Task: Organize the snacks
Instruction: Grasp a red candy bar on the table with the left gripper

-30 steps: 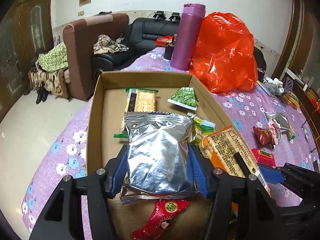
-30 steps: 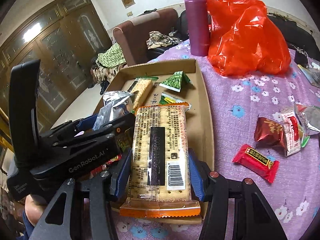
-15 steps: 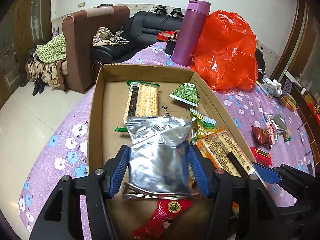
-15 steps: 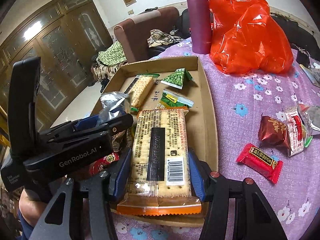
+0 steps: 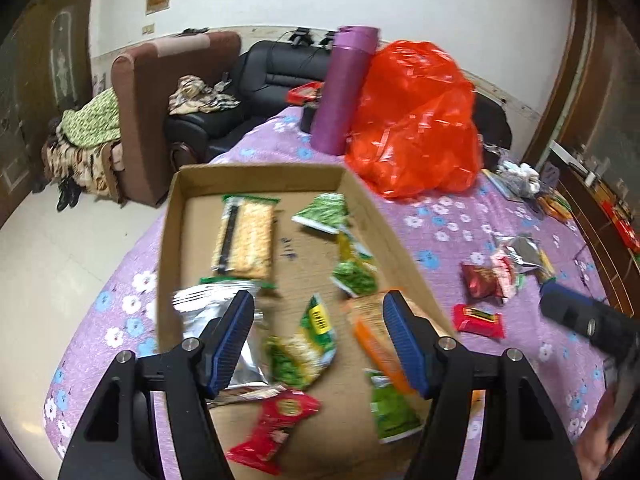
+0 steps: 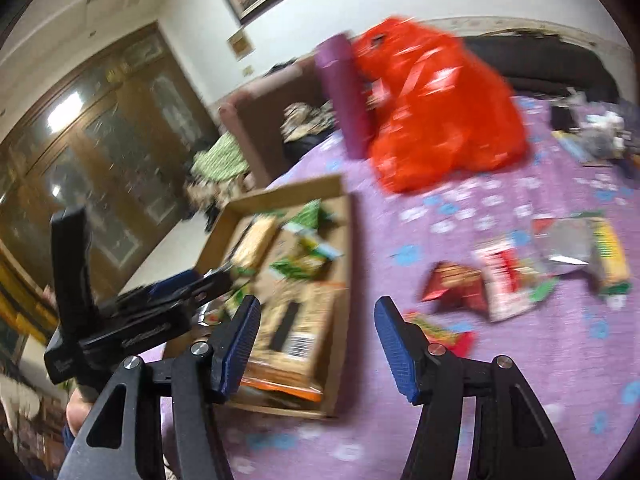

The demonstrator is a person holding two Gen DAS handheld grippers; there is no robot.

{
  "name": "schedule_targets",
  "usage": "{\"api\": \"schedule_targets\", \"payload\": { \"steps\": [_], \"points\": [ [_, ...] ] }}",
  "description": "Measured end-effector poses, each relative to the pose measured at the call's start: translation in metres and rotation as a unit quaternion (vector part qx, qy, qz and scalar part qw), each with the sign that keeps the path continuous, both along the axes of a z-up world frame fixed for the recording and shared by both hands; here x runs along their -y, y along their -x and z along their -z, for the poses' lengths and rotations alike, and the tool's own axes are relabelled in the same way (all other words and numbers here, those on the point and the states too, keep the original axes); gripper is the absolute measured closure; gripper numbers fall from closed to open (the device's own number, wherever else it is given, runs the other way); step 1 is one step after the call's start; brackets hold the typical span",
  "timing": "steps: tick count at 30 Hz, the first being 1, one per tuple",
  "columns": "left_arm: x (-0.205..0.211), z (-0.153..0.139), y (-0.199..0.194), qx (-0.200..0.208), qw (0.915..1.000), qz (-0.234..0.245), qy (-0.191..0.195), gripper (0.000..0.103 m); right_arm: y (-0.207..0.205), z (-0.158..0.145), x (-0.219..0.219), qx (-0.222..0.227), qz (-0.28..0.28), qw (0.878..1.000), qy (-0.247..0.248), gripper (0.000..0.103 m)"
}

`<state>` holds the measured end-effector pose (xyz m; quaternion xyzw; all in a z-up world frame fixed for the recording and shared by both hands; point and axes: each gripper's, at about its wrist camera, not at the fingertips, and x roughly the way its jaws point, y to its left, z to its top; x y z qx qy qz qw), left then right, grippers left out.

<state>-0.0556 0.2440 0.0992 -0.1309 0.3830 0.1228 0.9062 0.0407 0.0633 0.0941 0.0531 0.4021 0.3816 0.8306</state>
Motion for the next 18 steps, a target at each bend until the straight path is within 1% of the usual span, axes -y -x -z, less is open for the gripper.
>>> {"api": "schedule_targets", "payload": {
  "steps": [4, 8, 10, 12, 14, 15, 17, 18],
  "points": [
    [0.024, -0.005, -0.011, 0.001, 0.9996, 0.027, -0.002, 0.037, -0.024, 0.005, 0.053, -0.013, 0.055, 0.998, -0.007, 0.039],
    [0.062, -0.005, -0.027, -0.006, 0.9973, 0.073, -0.008, 0.037, -0.043, 0.017, 0.095, -0.028, 0.104, 0.994, -0.02, 0.039],
    [0.084, 0.0, -0.04, -0.017, 0.9945, 0.104, -0.003, 0.037, -0.048, 0.023, 0.107, -0.037, 0.114, 0.992, -0.029, 0.039],
    [0.105, 0.008, -0.056, -0.034, 0.9916, 0.124, -0.007, 0.042, -0.053, 0.03, 0.117, -0.053, 0.115, 0.991, -0.041, 0.039],
    [0.121, 0.019, -0.074, -0.058, 0.9884, 0.14, -0.009, 0.053, -0.055, 0.032, 0.122, -0.058, 0.117, 0.99, -0.049, 0.039],
    [0.128, 0.027, -0.086, -0.075, 0.9865, 0.145, -0.009, 0.056, -0.056, 0.032, 0.124, -0.057, 0.118, 0.99, -0.052, 0.039],
    [0.134, 0.042, -0.105, -0.104, 0.9844, 0.141, -0.013, 0.066, -0.055, 0.03, 0.129, -0.053, 0.122, 0.989, -0.058, 0.039],
    [0.135, 0.049, -0.114, -0.119, 0.9836, 0.136, -0.003, 0.068, -0.055, 0.029, 0.131, -0.051, 0.125, 0.989, -0.062, 0.039]
  ]
}}
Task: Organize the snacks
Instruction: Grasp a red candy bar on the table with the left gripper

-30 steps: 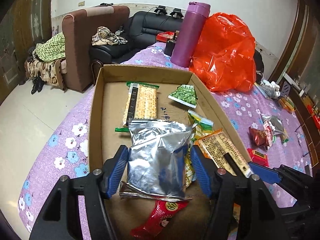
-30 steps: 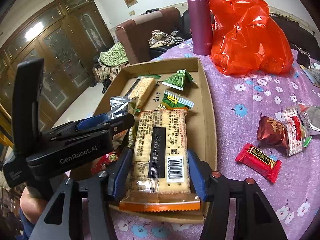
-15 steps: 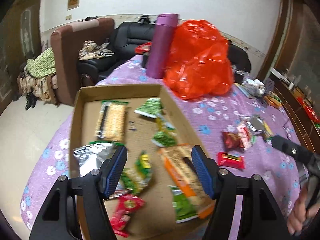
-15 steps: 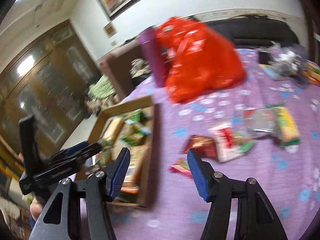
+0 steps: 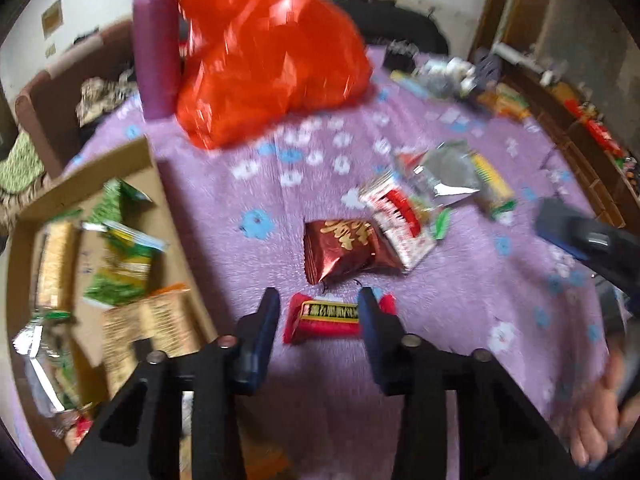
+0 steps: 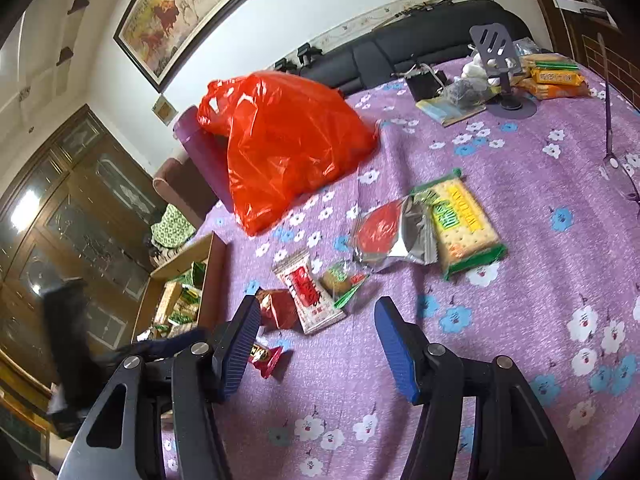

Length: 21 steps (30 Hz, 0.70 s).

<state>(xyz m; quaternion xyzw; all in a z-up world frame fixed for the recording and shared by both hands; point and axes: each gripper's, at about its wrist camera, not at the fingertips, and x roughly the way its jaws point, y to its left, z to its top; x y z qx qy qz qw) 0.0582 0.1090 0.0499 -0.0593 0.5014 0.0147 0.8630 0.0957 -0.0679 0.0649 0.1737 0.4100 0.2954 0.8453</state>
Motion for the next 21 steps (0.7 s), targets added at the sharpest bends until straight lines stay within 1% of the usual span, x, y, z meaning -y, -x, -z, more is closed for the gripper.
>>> {"api": "schedule_targets", "payload": {
  "steps": [2, 4, 5, 6, 10, 11, 12, 13, 14, 17, 18, 21],
  "points": [
    [0.001, 0.01, -0.01, -0.014, 0.9998, -0.002, 0.01, 0.069, 0.0, 0.001, 0.005, -0.002, -0.001, 1.0, -0.005, 0.039],
    [0.006, 0.014, -0.013, -0.022, 0.9998, -0.005, 0.002, 0.069, -0.001, 0.001, 0.008, -0.005, 0.0, 1.0, -0.008, 0.039],
    [0.01, 0.014, -0.012, -0.024, 0.9997, 0.001, -0.001, 0.069, -0.001, 0.001, 0.009, -0.006, -0.001, 1.0, -0.01, 0.039],
    [0.013, 0.013, -0.009, -0.029, 0.9995, 0.009, 0.006, 0.069, -0.001, 0.0, 0.01, -0.005, -0.002, 1.0, -0.013, 0.039],
    [0.031, 0.011, 0.02, -0.046, 0.9949, 0.059, 0.067, 0.069, 0.001, -0.004, 0.012, -0.001, -0.001, 1.0, -0.019, 0.039],
    [0.034, 0.009, 0.03, -0.049, 0.9928, 0.071, 0.084, 0.065, 0.002, -0.005, 0.012, 0.0, 0.0, 1.0, -0.019, 0.039],
    [0.036, 0.008, 0.035, -0.048, 0.9916, 0.078, 0.092, 0.061, 0.002, -0.005, 0.012, 0.001, 0.0, 1.0, -0.018, 0.039],
    [0.039, 0.006, 0.041, -0.044, 0.9912, 0.084, 0.092, 0.051, 0.003, -0.005, 0.012, 0.002, 0.0, 1.0, -0.019, 0.039],
    [0.041, 0.004, 0.047, -0.035, 0.992, 0.09, 0.082, 0.046, 0.003, -0.006, 0.012, 0.003, 0.0, 1.0, -0.019, 0.039],
    [0.048, -0.002, 0.052, -0.013, 0.9911, 0.117, 0.061, 0.044, 0.002, -0.005, 0.013, 0.0, 0.002, 1.0, -0.02, 0.039],
    [0.047, -0.003, 0.051, -0.006, 0.9914, 0.117, 0.059, 0.044, 0.002, -0.005, 0.013, -0.001, 0.003, 1.0, -0.021, 0.039],
    [0.052, 0.0, 0.043, 0.004, 0.9892, 0.128, 0.07, 0.044, 0.002, -0.004, 0.013, -0.001, 0.004, 1.0, -0.02, 0.039]
  ]
}}
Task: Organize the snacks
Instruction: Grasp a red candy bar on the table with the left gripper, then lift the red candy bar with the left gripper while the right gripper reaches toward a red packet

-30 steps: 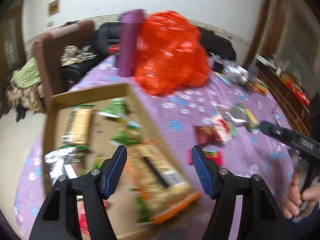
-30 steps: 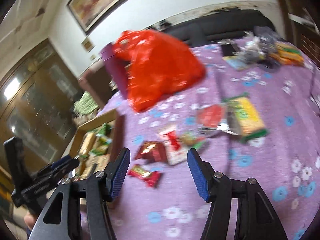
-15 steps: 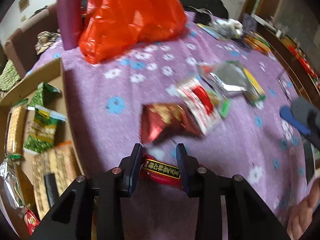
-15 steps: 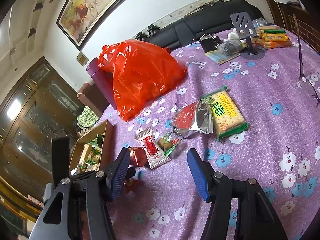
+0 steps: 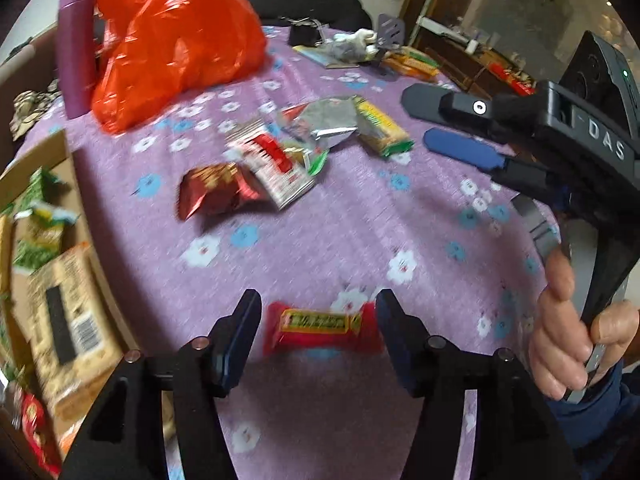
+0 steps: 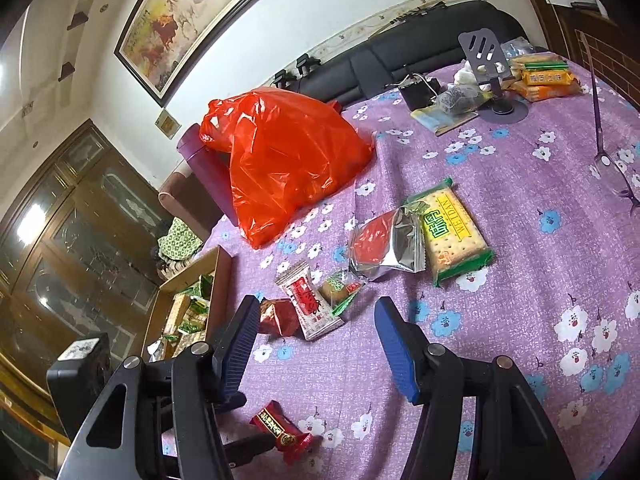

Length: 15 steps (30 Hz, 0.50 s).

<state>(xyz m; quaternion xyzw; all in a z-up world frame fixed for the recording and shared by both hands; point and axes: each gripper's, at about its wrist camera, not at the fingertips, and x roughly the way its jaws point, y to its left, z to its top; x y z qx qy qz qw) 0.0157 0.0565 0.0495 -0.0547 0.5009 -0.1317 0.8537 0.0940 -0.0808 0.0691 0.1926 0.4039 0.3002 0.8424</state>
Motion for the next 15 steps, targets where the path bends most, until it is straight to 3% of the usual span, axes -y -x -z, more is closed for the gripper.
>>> {"api": "schedule_targets", "payload": {
  "steps": [4, 11, 15],
  "points": [
    [0.01, 0.012, -0.005, -0.017, 0.9996, 0.02, -0.01, 0.045, 0.0, 0.0, 0.001, 0.002, 0.002, 1.0, 0.003, 0.039],
    [0.023, 0.015, 0.031, -0.044, 0.996, 0.075, -0.022, 0.041, 0.0, -0.001, 0.001, 0.002, 0.002, 1.0, 0.0, 0.039],
    [0.031, 0.012, 0.037, -0.019, 0.9948, 0.088, -0.048, 0.041, 0.001, -0.001, 0.0, 0.004, 0.001, 1.0, 0.003, 0.039]
  ]
}}
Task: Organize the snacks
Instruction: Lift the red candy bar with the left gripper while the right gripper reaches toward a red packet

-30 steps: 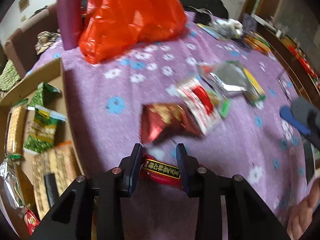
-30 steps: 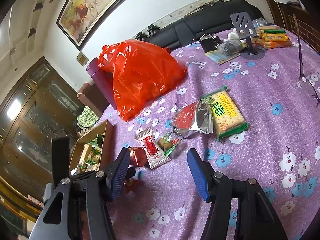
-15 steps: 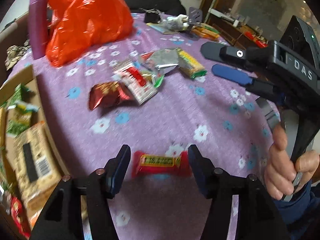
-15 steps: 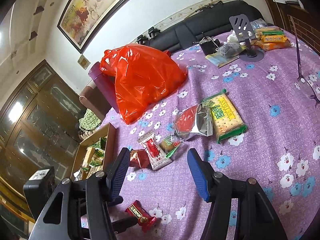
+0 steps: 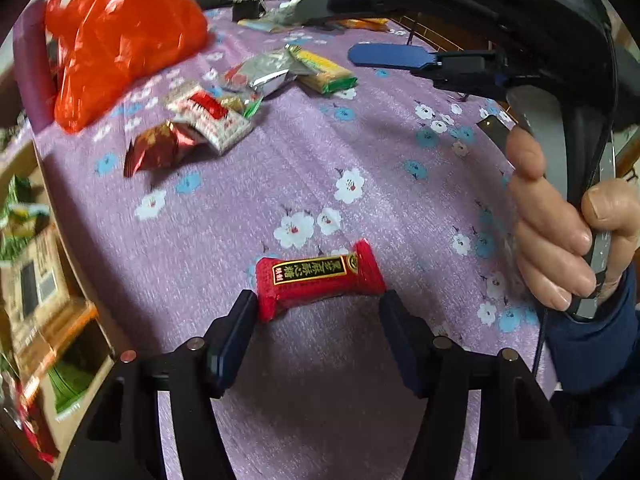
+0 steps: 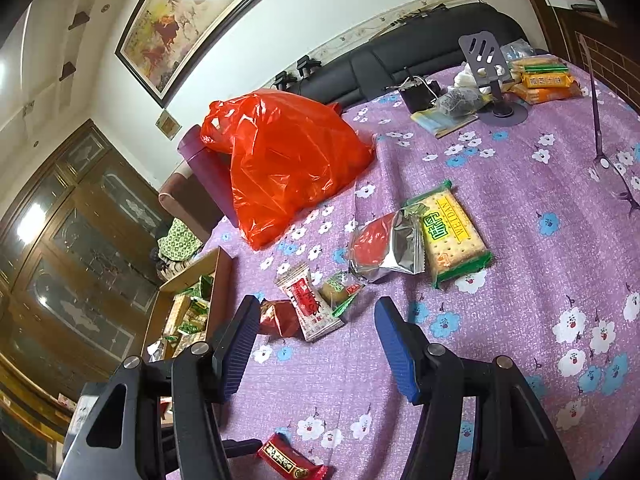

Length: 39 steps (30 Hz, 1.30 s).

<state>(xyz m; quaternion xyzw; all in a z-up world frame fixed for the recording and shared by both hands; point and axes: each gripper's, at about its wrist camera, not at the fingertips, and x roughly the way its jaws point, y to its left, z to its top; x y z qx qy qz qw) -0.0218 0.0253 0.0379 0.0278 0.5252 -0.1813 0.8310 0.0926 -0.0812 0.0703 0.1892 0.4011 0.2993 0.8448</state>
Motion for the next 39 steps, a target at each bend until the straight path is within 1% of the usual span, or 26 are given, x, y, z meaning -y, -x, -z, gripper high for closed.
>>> {"api": "schedule_targets", "payload": {
  "steps": [2, 4, 7, 9, 11, 16, 18, 20, 22, 24, 25, 26, 27, 28, 29, 30, 32, 34, 36, 39],
  "points": [
    [0.003, 0.001, -0.005, 0.013, 0.9998, -0.001, -0.016, 0.041, 0.0, 0.001, 0.0, 0.0, 0.001, 1.0, 0.0, 0.039],
    [0.006, 0.003, -0.009, 0.017, 0.9995, 0.004, -0.025, 0.041, -0.001, 0.001, 0.001, -0.001, 0.004, 1.0, 0.001, 0.039],
    [0.013, 0.003, -0.012, 0.039, 0.9976, 0.01, -0.056, 0.041, -0.002, 0.002, 0.002, -0.005, 0.003, 1.0, 0.0, 0.039],
    [0.015, 0.003, -0.013, 0.049, 0.9963, 0.012, -0.07, 0.041, -0.002, 0.002, 0.001, -0.004, 0.003, 1.0, 0.0, 0.039],
    [0.015, 0.005, -0.014, 0.046, 0.9961, 0.008, -0.075, 0.041, -0.001, 0.001, 0.002, -0.001, 0.003, 1.0, 0.001, 0.039],
    [0.014, 0.004, -0.015, 0.056, 0.9949, -0.008, -0.084, 0.041, -0.002, 0.002, 0.003, -0.003, 0.003, 1.0, -0.002, 0.039],
    [0.013, -0.001, -0.012, 0.059, 0.9947, 0.003, -0.085, 0.041, -0.002, 0.002, 0.003, -0.003, 0.004, 1.0, -0.003, 0.039],
    [0.017, -0.002, -0.011, 0.061, 0.9935, 0.018, -0.094, 0.041, -0.002, 0.002, 0.003, -0.002, 0.003, 1.0, -0.002, 0.039],
    [0.02, 0.0, -0.01, 0.052, 0.9934, 0.034, -0.097, 0.041, -0.001, 0.001, 0.002, -0.001, 0.003, 1.0, -0.001, 0.039],
    [0.023, 0.002, -0.008, 0.053, 0.9928, 0.041, -0.1, 0.041, -0.001, 0.001, 0.002, 0.0, 0.003, 1.0, -0.001, 0.039],
    [0.023, 0.005, -0.009, 0.049, 0.9931, 0.041, -0.099, 0.043, -0.001, 0.001, 0.002, -0.001, 0.003, 1.0, -0.001, 0.039],
    [0.023, 0.007, -0.009, 0.047, 0.9933, 0.036, -0.099, 0.05, -0.001, 0.001, 0.002, -0.001, 0.003, 1.0, 0.0, 0.039],
    [0.02, 0.008, -0.01, 0.047, 0.9943, 0.028, -0.091, 0.052, -0.001, 0.002, 0.001, -0.002, 0.002, 1.0, 0.001, 0.039],
    [0.017, 0.008, -0.011, 0.045, 0.9954, 0.02, -0.082, 0.061, -0.001, 0.001, 0.001, -0.001, 0.001, 1.0, 0.001, 0.039],
    [0.014, 0.008, -0.012, 0.044, 0.9964, 0.011, -0.072, 0.068, -0.001, 0.001, 0.001, -0.002, 0.0, 1.0, 0.002, 0.039],
    [0.01, 0.009, -0.014, 0.043, 0.9971, -0.002, -0.063, 0.07, -0.002, 0.002, 0.0, -0.002, -0.001, 1.0, 0.002, 0.039],
    [0.005, 0.009, -0.014, 0.047, 0.9973, -0.022, -0.052, 0.079, -0.002, 0.003, -0.001, -0.004, -0.004, 1.0, 0.003, 0.039],
    [-0.001, 0.009, -0.013, 0.051, 0.9971, -0.043, -0.037, 0.084, -0.003, 0.004, -0.002, -0.006, -0.006, 1.0, 0.006, 0.039],
    [-0.009, 0.009, -0.013, 0.049, 0.9968, -0.062, -0.011, 0.084, -0.003, 0.005, -0.004, -0.003, -0.008, 1.0, 0.009, 0.04],
    [-0.017, 0.008, -0.01, 0.046, 0.9963, -0.072, 0.011, 0.084, -0.005, 0.008, -0.011, -0.003, -0.012, 1.0, 0.022, 0.047]
  ]
}}
